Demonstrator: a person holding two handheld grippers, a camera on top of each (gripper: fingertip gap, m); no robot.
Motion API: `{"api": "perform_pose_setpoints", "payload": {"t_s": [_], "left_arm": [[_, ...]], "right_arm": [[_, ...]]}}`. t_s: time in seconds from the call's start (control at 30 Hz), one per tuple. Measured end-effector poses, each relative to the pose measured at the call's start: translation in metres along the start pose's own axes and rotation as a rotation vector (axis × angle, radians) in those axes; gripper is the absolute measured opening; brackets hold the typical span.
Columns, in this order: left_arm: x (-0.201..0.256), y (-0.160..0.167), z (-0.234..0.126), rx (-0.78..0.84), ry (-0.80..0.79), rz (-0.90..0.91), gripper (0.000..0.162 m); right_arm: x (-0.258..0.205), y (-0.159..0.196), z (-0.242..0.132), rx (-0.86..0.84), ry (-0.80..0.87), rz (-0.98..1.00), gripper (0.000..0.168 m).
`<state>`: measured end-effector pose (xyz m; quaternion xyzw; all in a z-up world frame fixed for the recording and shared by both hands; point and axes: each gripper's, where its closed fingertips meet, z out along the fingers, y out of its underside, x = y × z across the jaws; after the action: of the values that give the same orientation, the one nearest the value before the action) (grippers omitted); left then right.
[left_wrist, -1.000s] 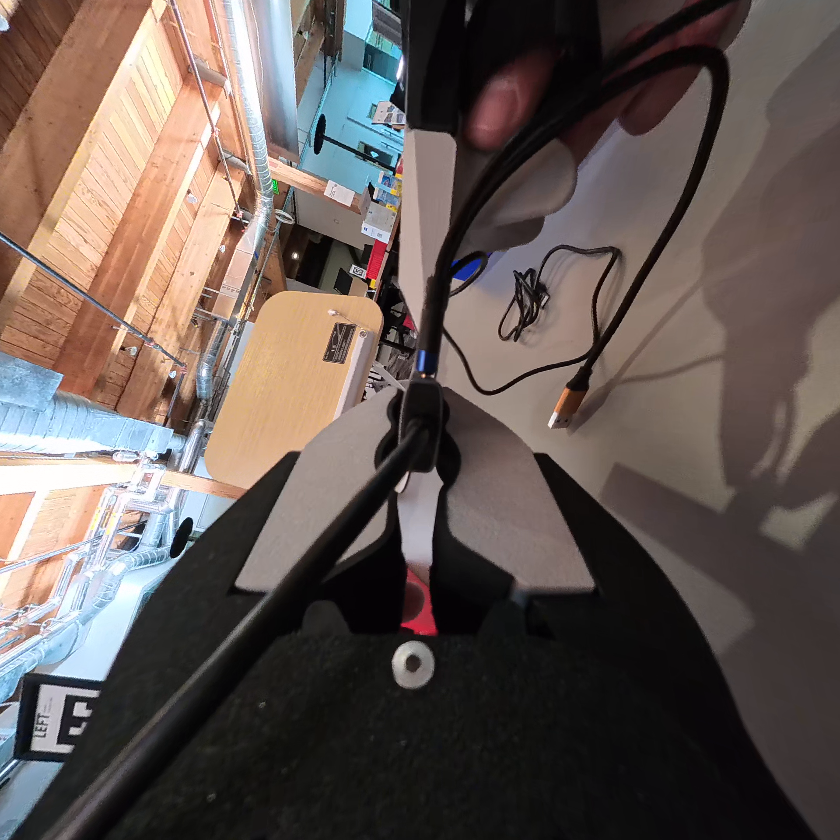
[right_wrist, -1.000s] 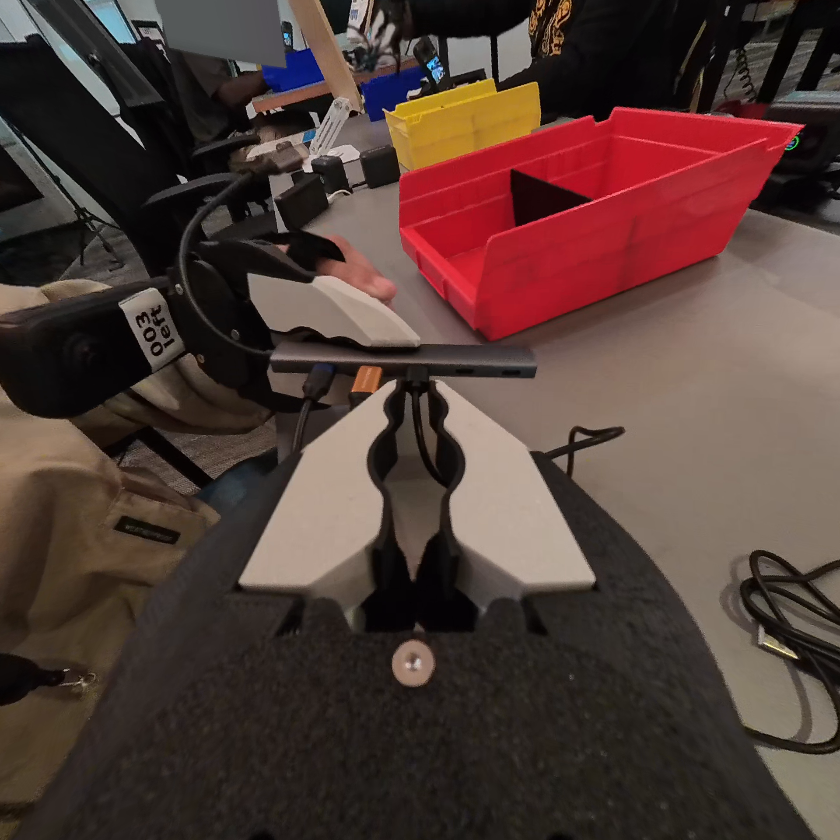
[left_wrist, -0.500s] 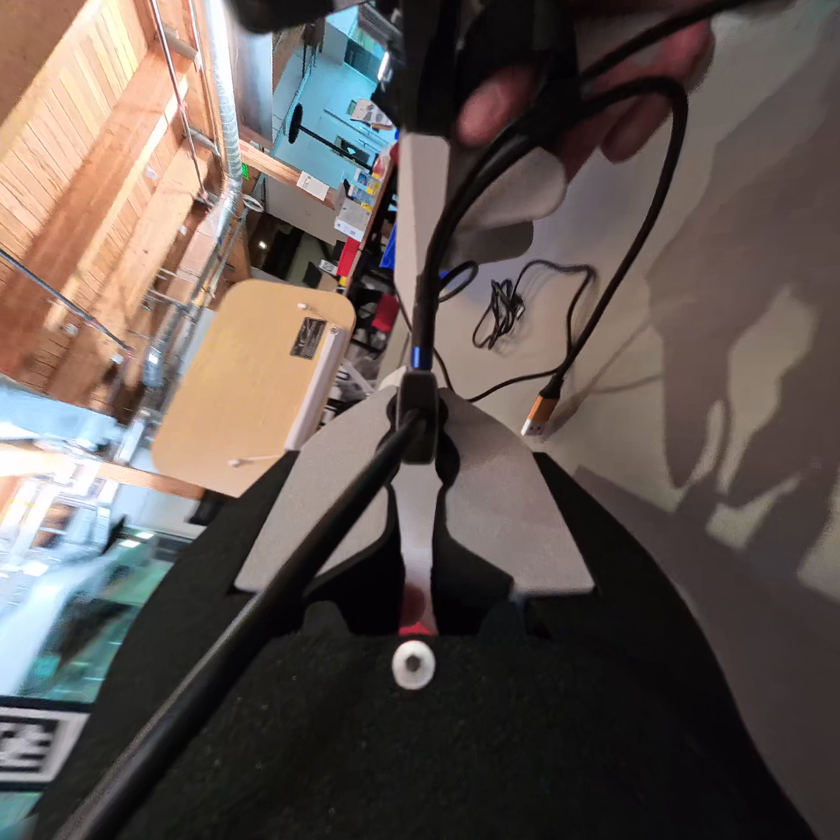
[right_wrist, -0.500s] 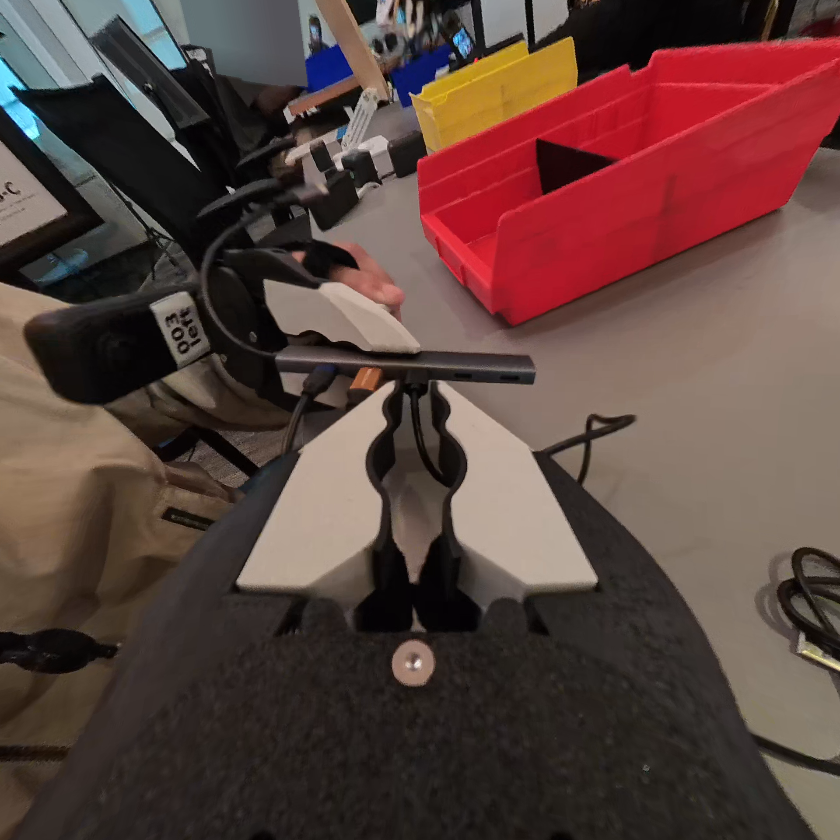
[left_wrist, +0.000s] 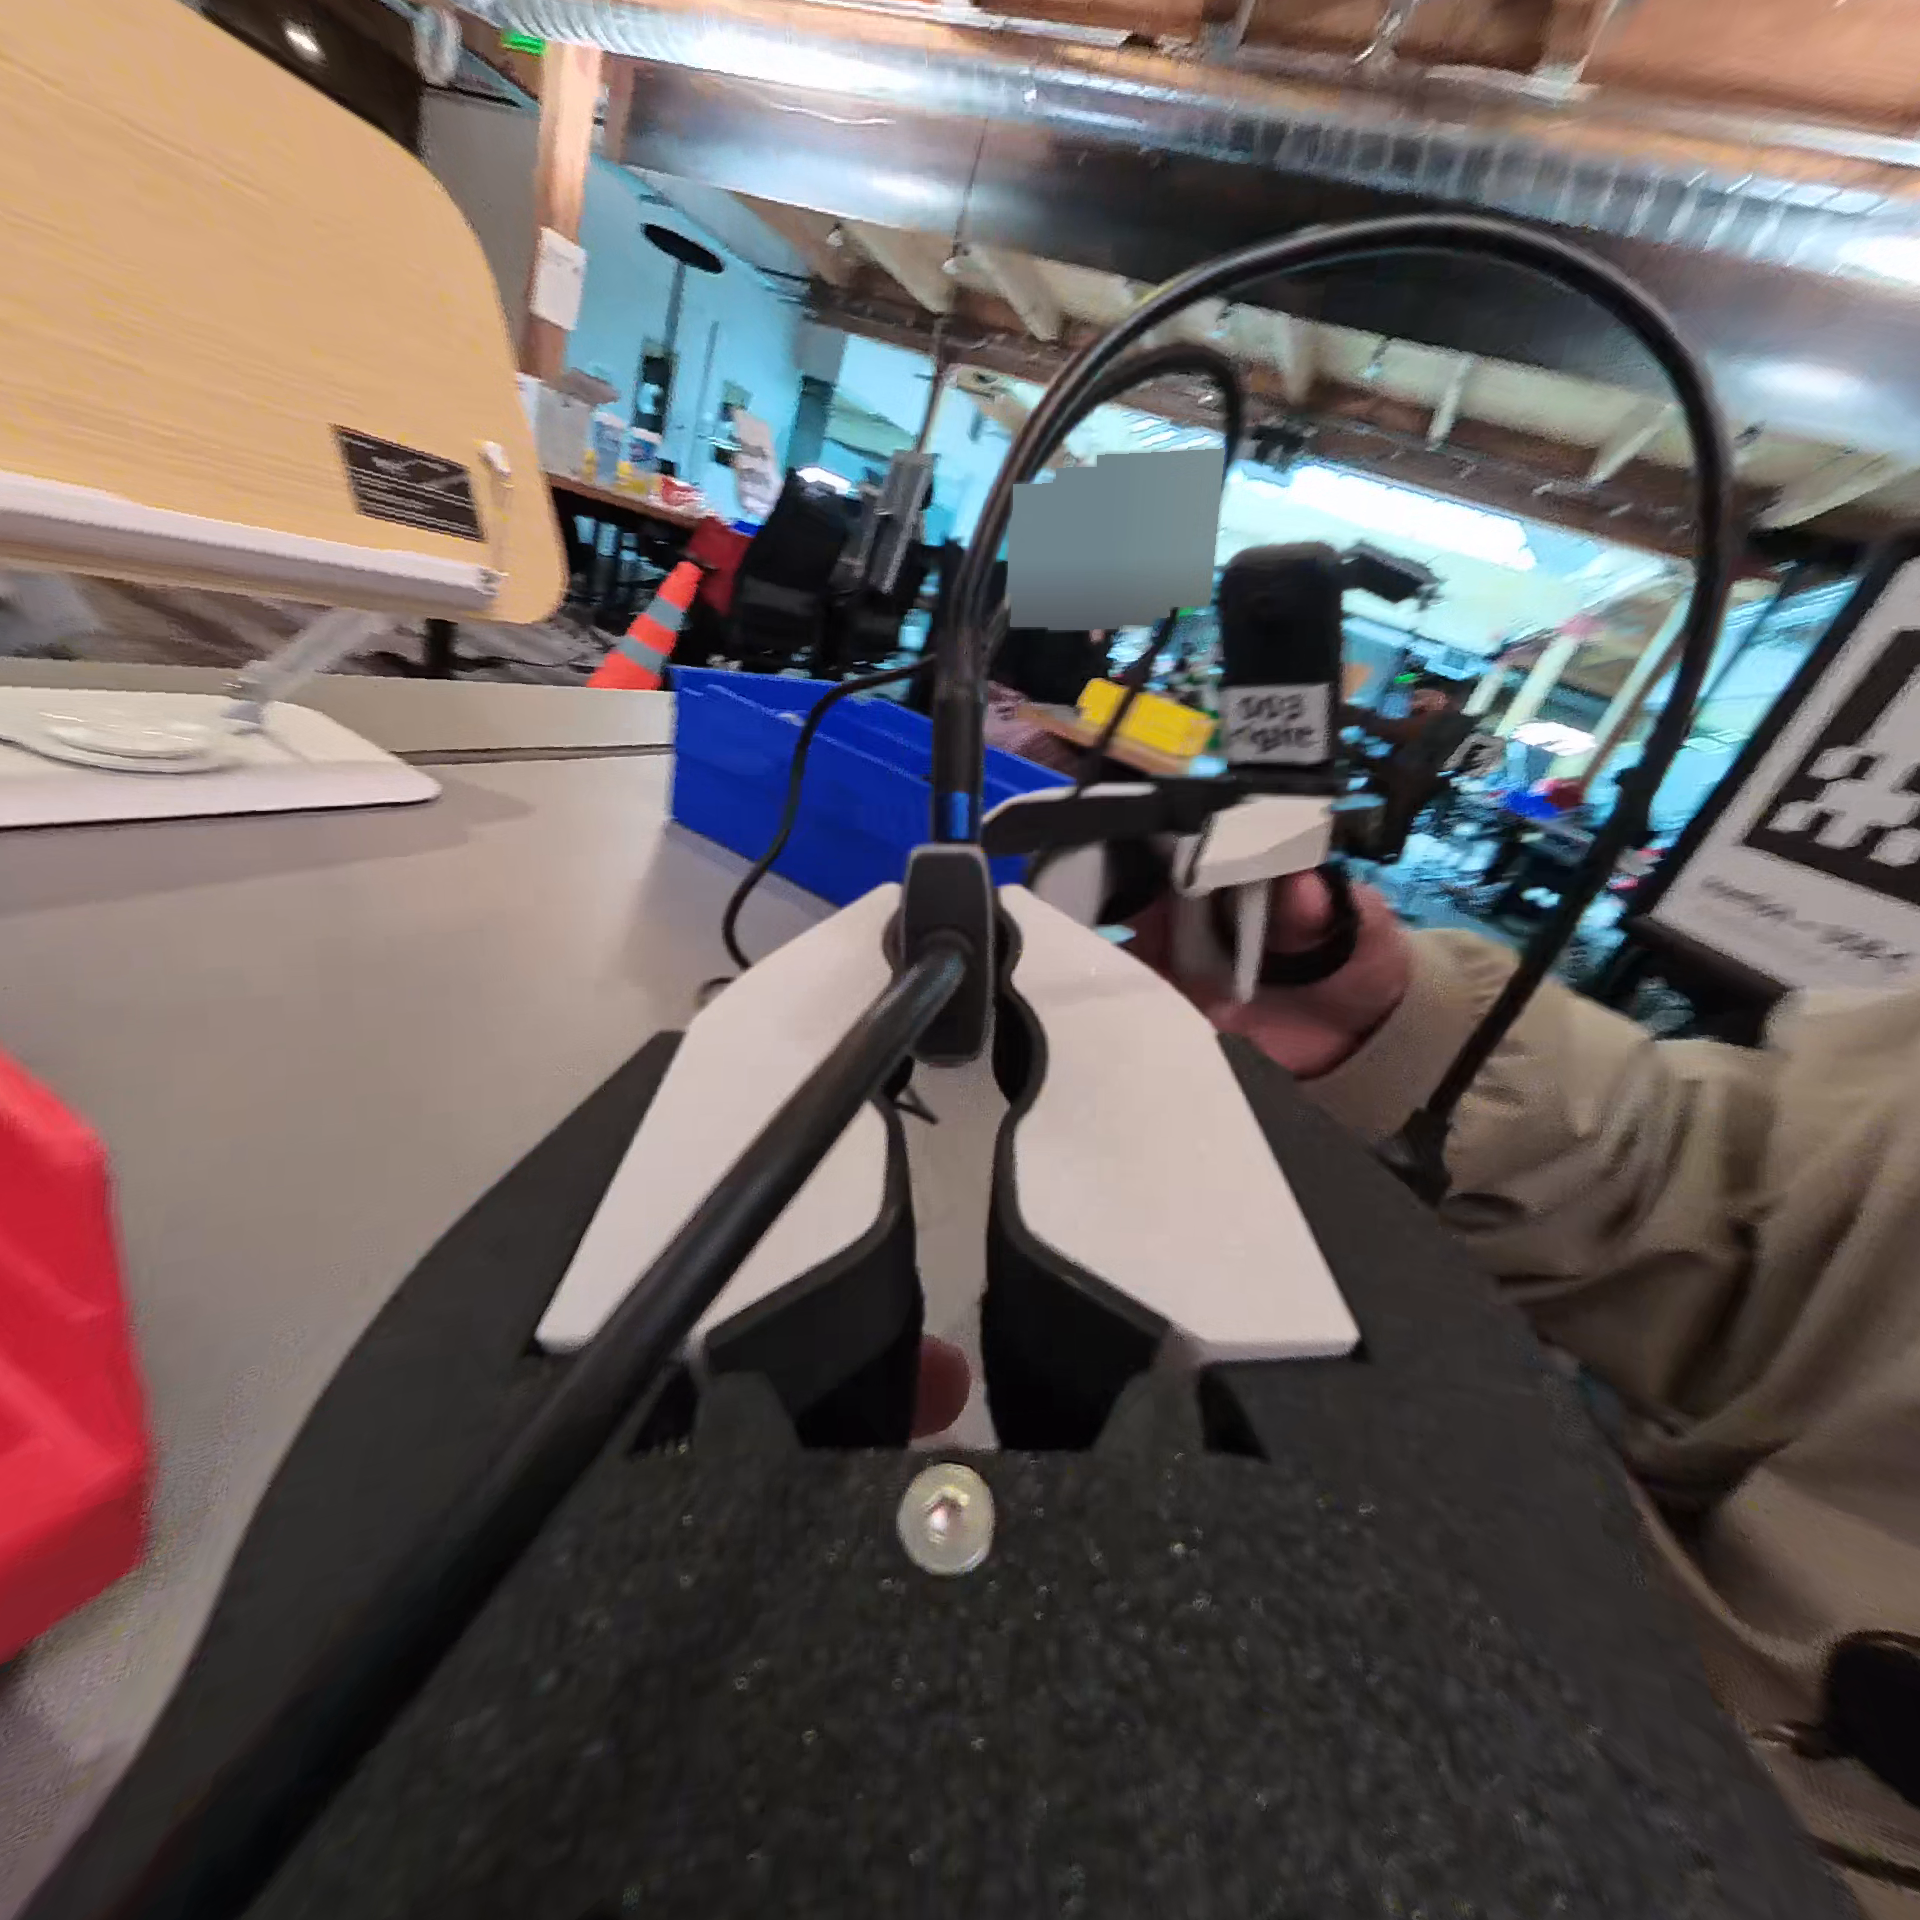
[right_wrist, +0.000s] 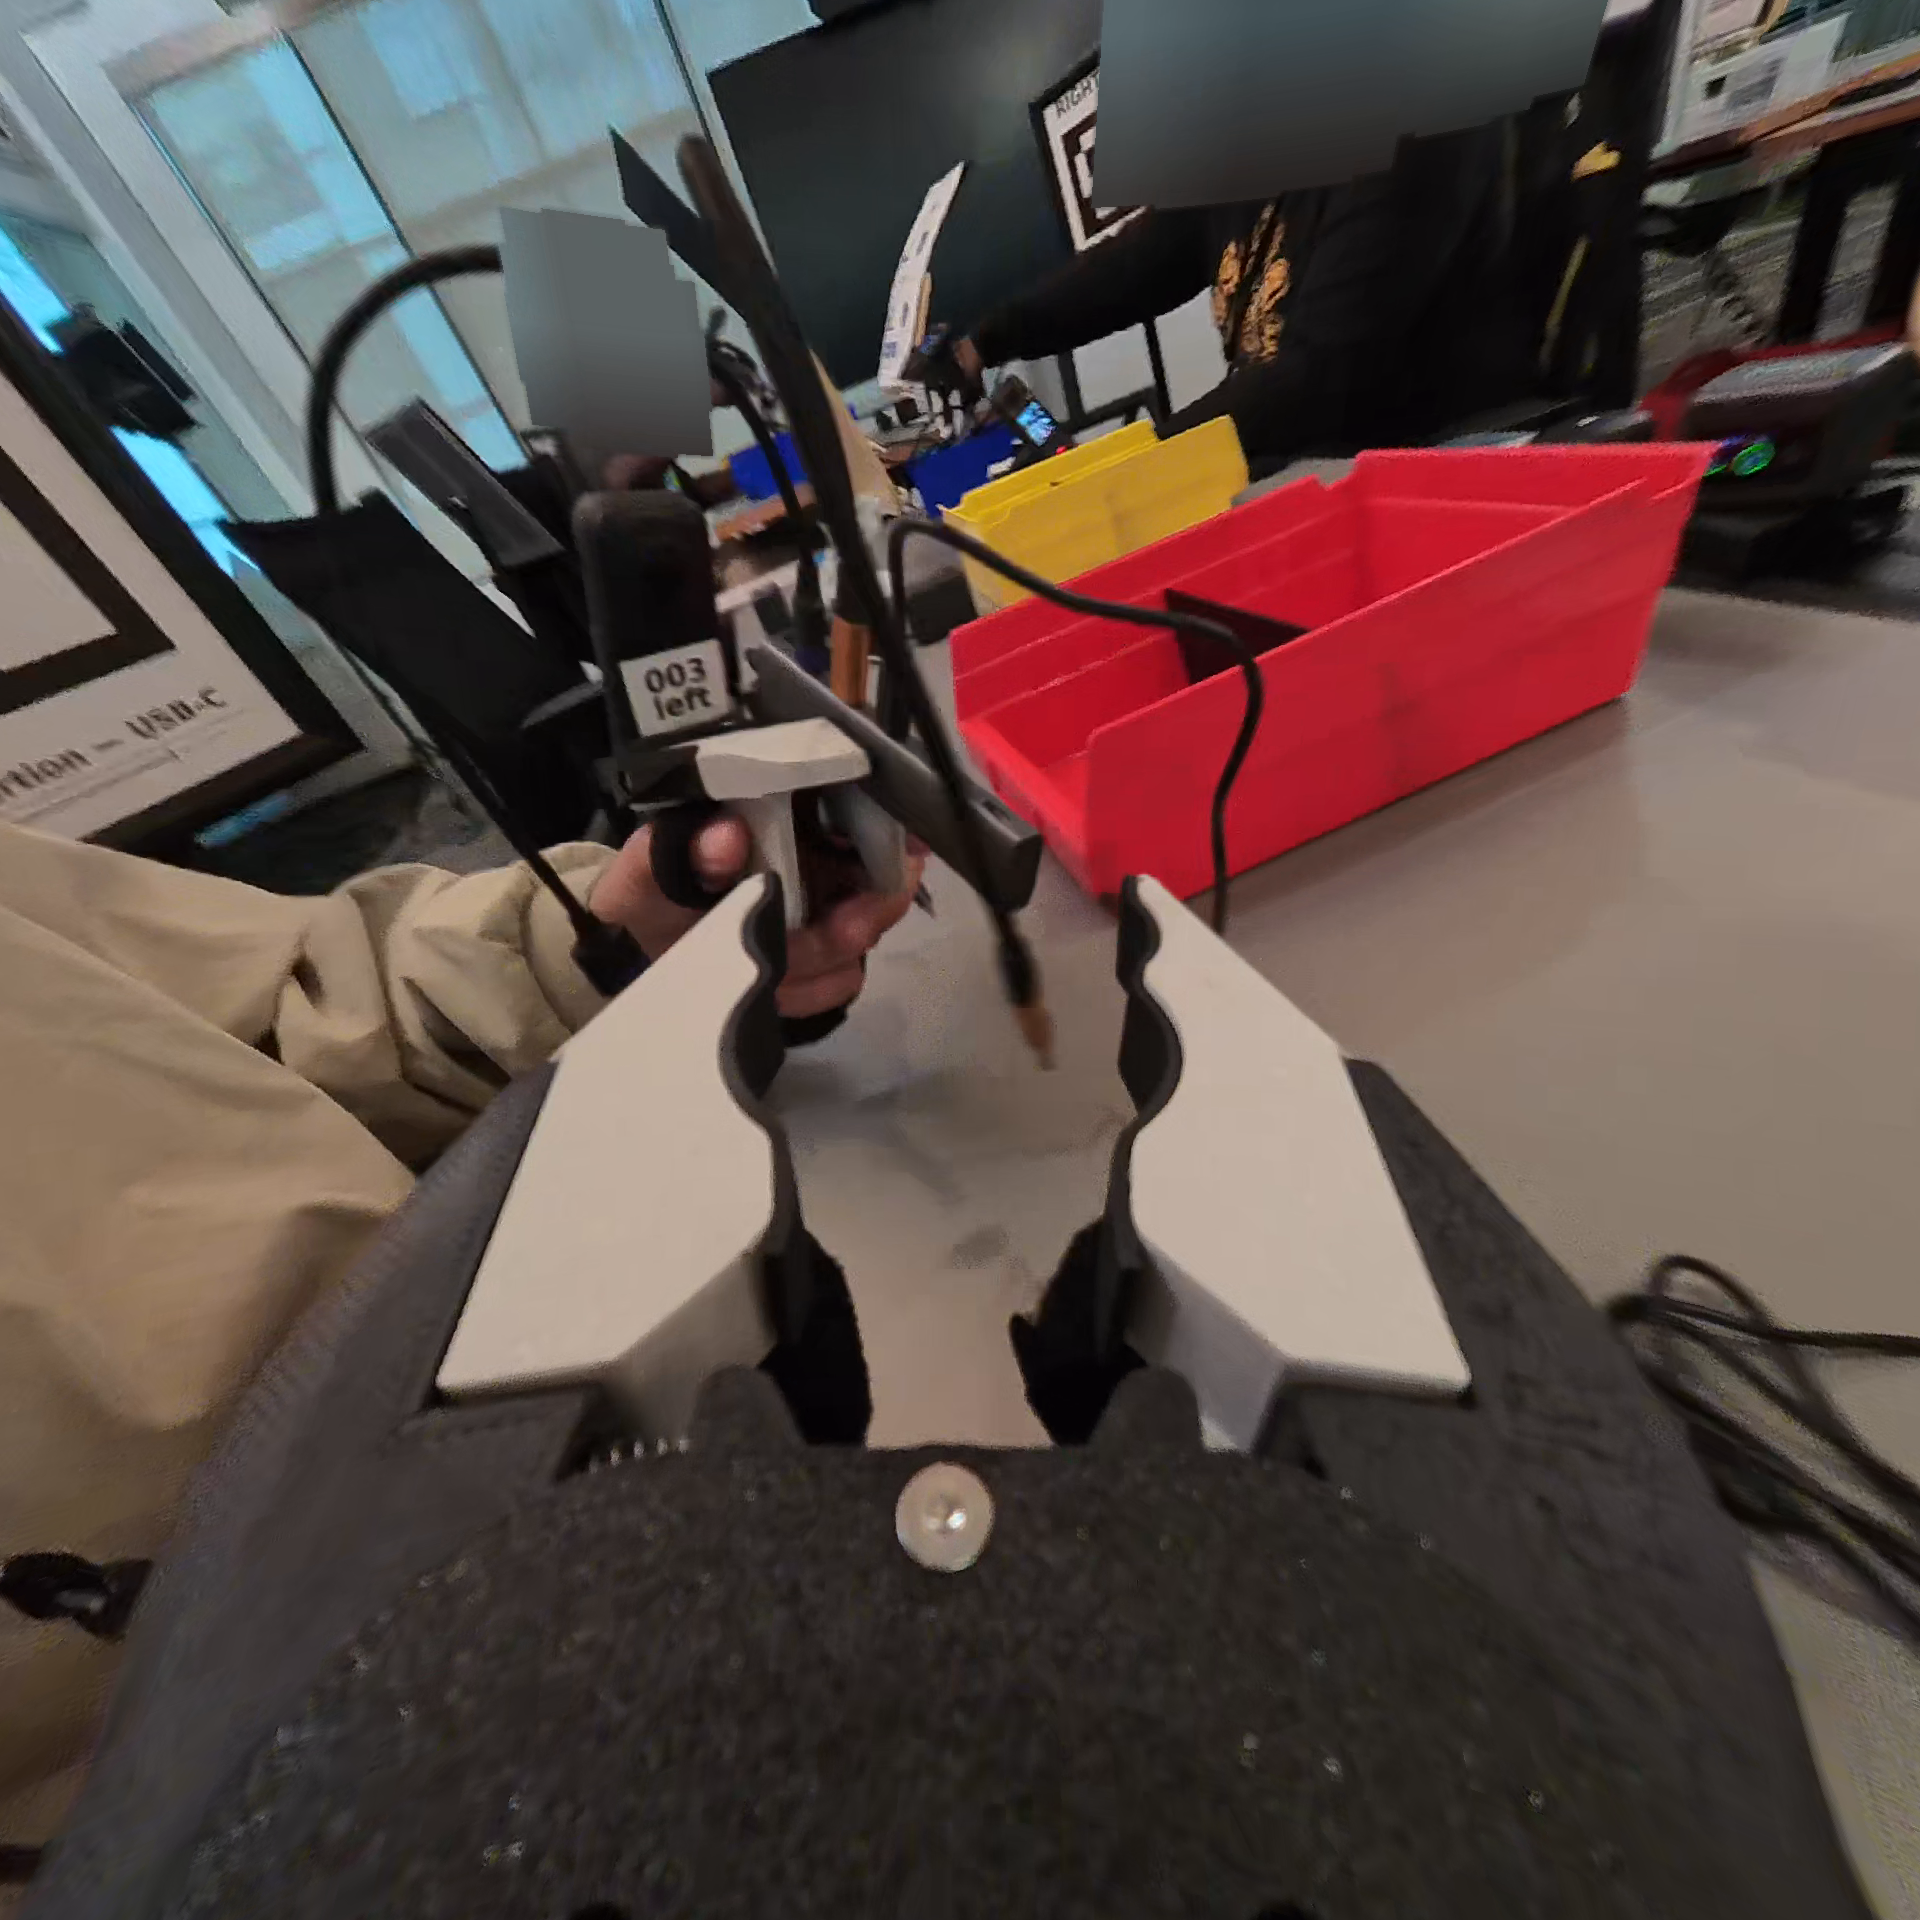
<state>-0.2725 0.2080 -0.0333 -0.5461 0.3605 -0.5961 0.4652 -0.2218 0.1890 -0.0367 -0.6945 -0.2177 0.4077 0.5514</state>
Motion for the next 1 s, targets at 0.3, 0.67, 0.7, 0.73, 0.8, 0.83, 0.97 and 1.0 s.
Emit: {"api": "perform_pose_setpoints", "payload": {"t_s": [0.3, 0.67, 0.7, 0.73, 0.8, 0.83, 0.97, 1.0], "left_arm": [[0.025, 0.008, 0.013, 0.045, 0.150, -0.179, 0.010], [0.032, 0.021, 0.011, -0.048, 0.151, -0.021, 0.029], [0.030, 0.024, 0.009, -0.070, 0.136, 0.007, 0.030], [0.026, 0.027, 0.007, -0.090, 0.119, 0.028, 0.031], [0.018, 0.036, 0.005, -0.145, 0.084, 0.057, 0.030], [0.013, 0.040, 0.004, -0.170, 0.064, 0.066, 0.030], [0.004, 0.050, 0.004, -0.231, 0.012, 0.129, 0.030], [0.002, 0.051, 0.004, -0.241, -0.001, 0.149, 0.029]], "right_arm": [[-0.010, 0.012, 0.014, 0.038, -0.110, 0.216, 0.021], [-0.027, -0.032, -0.025, 0.110, -0.269, 0.165, 0.013], [-0.023, -0.045, -0.035, 0.130, -0.249, 0.149, 0.013], [-0.019, -0.060, -0.046, 0.154, -0.232, 0.129, 0.013], [-0.015, -0.099, -0.071, 0.221, -0.212, 0.089, 0.013], [-0.014, -0.119, -0.083, 0.250, -0.199, 0.065, 0.013], [-0.009, -0.204, -0.121, 0.300, -0.104, -0.080, 0.013], [-0.009, -0.227, -0.130, 0.308, -0.085, -0.115, 0.013]]}}
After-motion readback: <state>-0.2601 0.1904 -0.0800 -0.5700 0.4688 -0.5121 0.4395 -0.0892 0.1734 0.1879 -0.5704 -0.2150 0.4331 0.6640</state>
